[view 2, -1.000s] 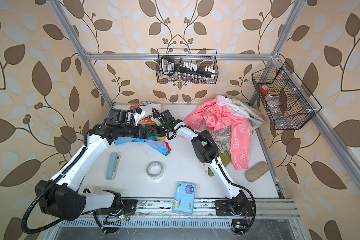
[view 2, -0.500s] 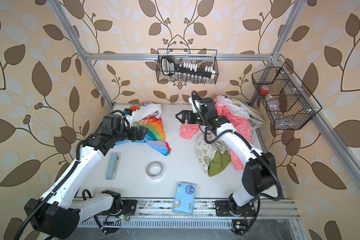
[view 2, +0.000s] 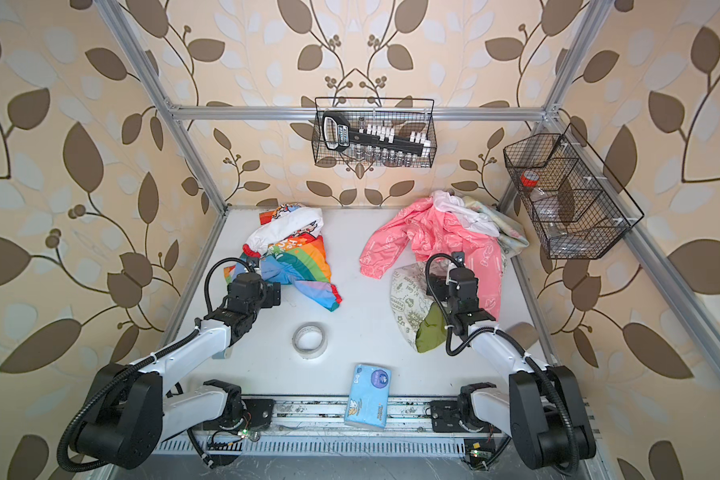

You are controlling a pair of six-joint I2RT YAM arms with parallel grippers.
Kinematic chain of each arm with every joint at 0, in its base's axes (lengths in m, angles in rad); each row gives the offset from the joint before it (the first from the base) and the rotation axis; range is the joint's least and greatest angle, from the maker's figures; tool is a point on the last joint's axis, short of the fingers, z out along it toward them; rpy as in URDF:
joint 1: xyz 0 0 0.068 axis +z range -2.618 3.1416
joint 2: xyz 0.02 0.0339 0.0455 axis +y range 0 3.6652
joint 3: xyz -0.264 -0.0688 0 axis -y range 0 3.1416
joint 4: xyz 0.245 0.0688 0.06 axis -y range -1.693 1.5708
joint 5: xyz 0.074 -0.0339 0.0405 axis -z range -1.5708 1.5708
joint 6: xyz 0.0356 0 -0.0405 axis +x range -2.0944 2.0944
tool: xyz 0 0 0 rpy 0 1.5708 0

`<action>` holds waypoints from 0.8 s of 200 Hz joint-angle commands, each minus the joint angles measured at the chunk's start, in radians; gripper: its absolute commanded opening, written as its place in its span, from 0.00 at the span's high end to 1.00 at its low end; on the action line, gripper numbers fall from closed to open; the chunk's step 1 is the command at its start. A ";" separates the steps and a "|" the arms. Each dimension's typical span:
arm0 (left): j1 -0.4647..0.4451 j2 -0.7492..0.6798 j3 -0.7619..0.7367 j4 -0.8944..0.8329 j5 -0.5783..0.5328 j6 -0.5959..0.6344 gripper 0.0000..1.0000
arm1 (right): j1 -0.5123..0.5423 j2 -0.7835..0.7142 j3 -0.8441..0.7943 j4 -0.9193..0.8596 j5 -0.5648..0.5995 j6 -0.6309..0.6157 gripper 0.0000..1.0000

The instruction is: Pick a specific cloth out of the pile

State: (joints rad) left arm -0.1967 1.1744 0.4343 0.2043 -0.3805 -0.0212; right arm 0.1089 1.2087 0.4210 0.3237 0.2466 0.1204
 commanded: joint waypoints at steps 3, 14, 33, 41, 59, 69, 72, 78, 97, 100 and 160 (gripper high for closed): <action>0.002 0.052 -0.047 0.309 -0.055 0.013 0.01 | -0.016 0.065 -0.086 0.341 0.076 -0.050 0.01; 0.003 0.095 -0.061 0.363 -0.042 0.005 0.01 | -0.022 0.094 -0.126 0.451 0.064 -0.052 0.01; 0.005 0.138 -0.061 0.414 -0.011 0.028 0.01 | -0.034 0.128 -0.144 0.561 0.042 -0.049 0.01; 0.010 0.148 -0.073 0.456 -0.007 0.042 0.01 | -0.037 0.144 -0.149 0.605 0.017 -0.063 0.00; 0.040 0.191 -0.109 0.565 0.009 0.028 0.01 | -0.041 0.190 -0.155 0.673 0.010 -0.079 0.01; 0.056 0.226 -0.112 0.604 0.010 0.016 0.01 | -0.052 0.228 -0.176 0.741 0.001 -0.076 0.00; 0.059 0.237 -0.115 0.618 0.015 0.015 0.01 | -0.054 0.238 -0.180 0.758 -0.001 -0.073 0.00; 0.065 0.258 -0.117 0.641 0.028 0.014 0.01 | -0.066 0.253 -0.183 0.781 -0.010 -0.063 0.00; 0.078 0.335 -0.108 0.674 0.053 0.024 0.01 | -0.122 0.291 -0.205 0.852 -0.099 -0.032 0.00; 0.083 0.329 -0.100 0.652 0.060 0.021 0.01 | -0.125 0.290 -0.206 0.848 -0.105 -0.030 0.00; 0.154 0.328 -0.059 0.561 0.132 -0.039 0.01 | -0.138 0.290 -0.193 0.820 -0.162 -0.041 0.00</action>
State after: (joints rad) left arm -0.0479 1.5074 0.3477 0.7525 -0.2760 -0.0353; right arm -0.0231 1.4883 0.2264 1.1011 0.1219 0.0711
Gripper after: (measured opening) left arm 0.989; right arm 0.996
